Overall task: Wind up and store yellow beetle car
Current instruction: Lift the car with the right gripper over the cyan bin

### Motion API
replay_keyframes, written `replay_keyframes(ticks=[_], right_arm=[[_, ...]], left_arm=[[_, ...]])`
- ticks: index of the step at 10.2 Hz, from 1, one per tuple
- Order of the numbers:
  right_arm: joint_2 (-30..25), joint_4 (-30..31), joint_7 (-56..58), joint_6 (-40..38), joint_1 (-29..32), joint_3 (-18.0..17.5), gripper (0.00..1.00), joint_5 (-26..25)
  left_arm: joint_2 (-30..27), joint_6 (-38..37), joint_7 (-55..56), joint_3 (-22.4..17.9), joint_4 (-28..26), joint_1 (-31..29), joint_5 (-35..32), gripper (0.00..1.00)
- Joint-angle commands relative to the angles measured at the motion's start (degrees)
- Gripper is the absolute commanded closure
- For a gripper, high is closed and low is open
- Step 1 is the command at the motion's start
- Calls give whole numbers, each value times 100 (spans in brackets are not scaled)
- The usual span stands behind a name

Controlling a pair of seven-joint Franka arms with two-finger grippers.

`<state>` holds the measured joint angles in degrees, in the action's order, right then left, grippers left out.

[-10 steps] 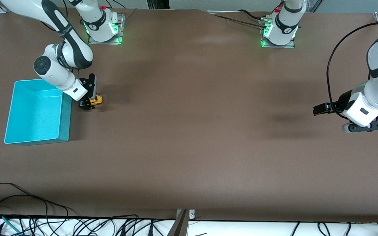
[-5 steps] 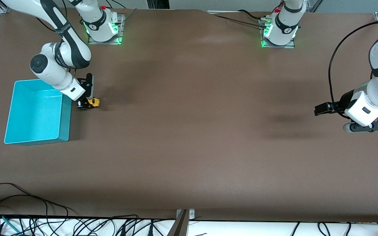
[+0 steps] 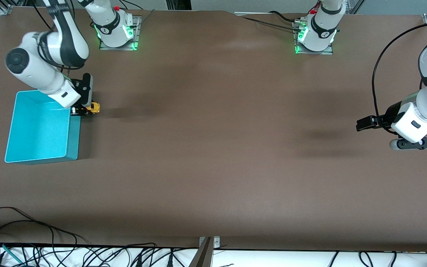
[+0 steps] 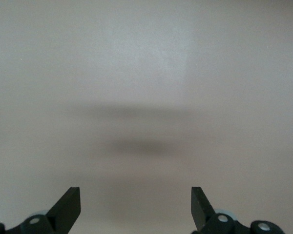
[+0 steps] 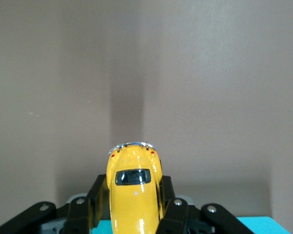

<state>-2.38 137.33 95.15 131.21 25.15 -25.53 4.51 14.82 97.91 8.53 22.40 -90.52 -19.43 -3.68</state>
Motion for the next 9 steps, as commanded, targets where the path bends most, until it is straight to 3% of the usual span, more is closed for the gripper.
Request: replay_keyframes(ticks=[1, 4, 7, 9], right_arm=[[-139, -521, 144, -858, 77, -48, 98, 191], [87, -750, 801, -948, 488, 4, 98, 208], [1158, -1618, 1847, -1359, 1314, 48, 98, 130], [1485, -1945, 2208, -1440, 1623, 48, 98, -177]], left_arm=[[12, -61, -168, 1, 87, -34, 113, 0], [12, -61, -168, 1, 87, -34, 113, 0], [12, -61, -168, 1, 87, -34, 113, 0], [12, -61, -168, 1, 87, -34, 113, 0]])
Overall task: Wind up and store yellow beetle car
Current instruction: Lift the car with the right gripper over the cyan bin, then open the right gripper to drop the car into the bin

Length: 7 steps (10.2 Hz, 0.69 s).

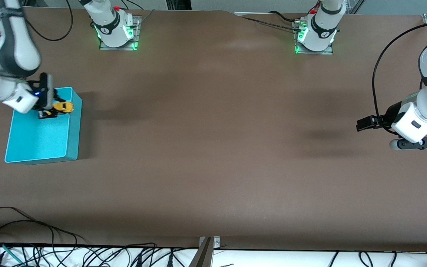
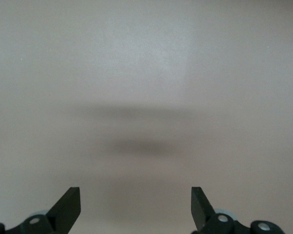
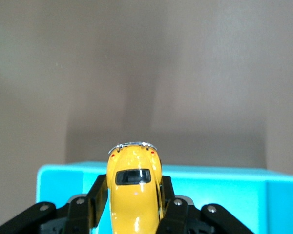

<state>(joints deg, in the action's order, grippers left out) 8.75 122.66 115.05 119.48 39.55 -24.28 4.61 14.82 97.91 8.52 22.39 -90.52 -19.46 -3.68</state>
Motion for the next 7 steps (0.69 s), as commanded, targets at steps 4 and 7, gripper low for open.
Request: replay_keyframes(ticks=[4, 7], right_arm=[[969, -673, 464, -189, 623, 28, 99, -768], [1637, -655, 939, 487, 685, 256, 99, -769]], left_arm=[[12, -61, -167, 2, 87, -22, 104, 0], [21, -61, -167, 2, 87, -22, 113, 0]])
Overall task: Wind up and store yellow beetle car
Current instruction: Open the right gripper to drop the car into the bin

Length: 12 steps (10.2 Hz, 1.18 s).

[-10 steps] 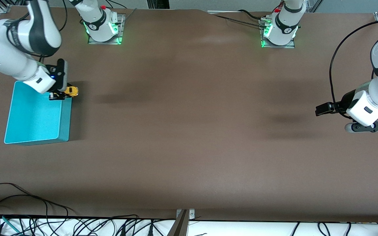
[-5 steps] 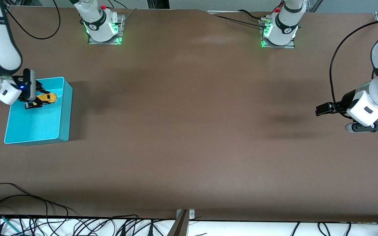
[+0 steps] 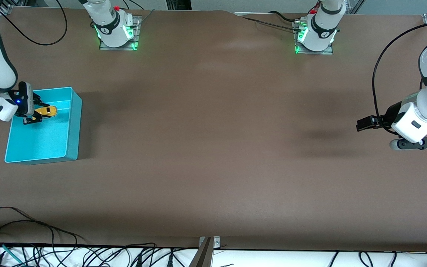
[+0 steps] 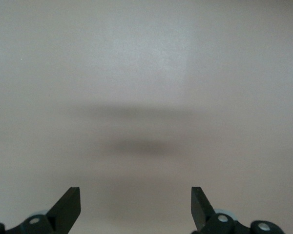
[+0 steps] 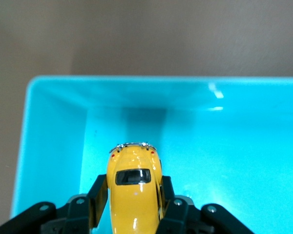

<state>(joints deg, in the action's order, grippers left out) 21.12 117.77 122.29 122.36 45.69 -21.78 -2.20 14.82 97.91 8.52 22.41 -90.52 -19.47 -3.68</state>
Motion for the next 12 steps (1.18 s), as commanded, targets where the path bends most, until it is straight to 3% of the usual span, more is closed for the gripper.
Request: replay_keyframes(ticks=[1, 3, 4, 5, 6, 9, 12], right_arm=[[489, -158, 321, 278, 106, 42, 99, -88], [542, -97, 322, 358, 107, 86, 98, -62], [560, -105, 348, 341, 107, 95, 84, -53], [560, -122, 383, 306, 107, 95, 36, -1], [525, -140, 462, 245, 107, 113, 0, 104], [192, -237, 288, -177, 72, 113, 0, 325], [-353, -412, -755, -765, -296, 104, 0, 474]], left_arm=[[21, -70, -166, 0, 96, -22, 104, 0], [21, -61, -166, 0, 87, -22, 113, 0], [21, -61, -166, 0, 87, -22, 104, 0], [21, -61, -166, 0, 87, -22, 104, 0], [21, -61, -158, 0, 87, -22, 113, 0], [21, -61, -158, 0, 87, -13, 104, 0], [21, -61, -158, 0, 96, -22, 104, 0]])
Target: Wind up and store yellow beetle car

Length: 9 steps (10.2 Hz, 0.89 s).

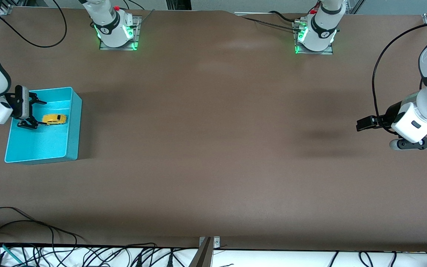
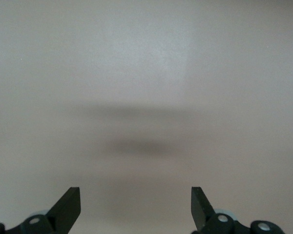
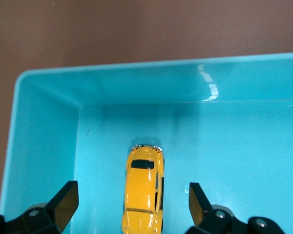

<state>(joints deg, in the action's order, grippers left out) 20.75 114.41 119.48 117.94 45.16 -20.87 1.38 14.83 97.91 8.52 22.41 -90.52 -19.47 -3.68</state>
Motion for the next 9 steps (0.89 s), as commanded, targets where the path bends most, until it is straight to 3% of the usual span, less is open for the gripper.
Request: replay_keyframes(ticks=[1, 4, 6, 9], right_arm=[[-491, -189, -835, -446, -523, 30, 0, 152], [-1439, -226, -2931, -1043, -1200, 66, 0, 433], [-2125, -191, -4661, -1403, -2050, 555, 0, 748], [-2628, -252, -6800, -1589, -2895, 881, 0, 767]], left_arm=[[20, -61, -158, 0, 87, -13, 104, 0], [20, -61, -166, 0, 87, -13, 104, 0], [20, -61, -158, 0, 87, -13, 104, 0], [20, -61, -166, 0, 96, -22, 104, 0]])
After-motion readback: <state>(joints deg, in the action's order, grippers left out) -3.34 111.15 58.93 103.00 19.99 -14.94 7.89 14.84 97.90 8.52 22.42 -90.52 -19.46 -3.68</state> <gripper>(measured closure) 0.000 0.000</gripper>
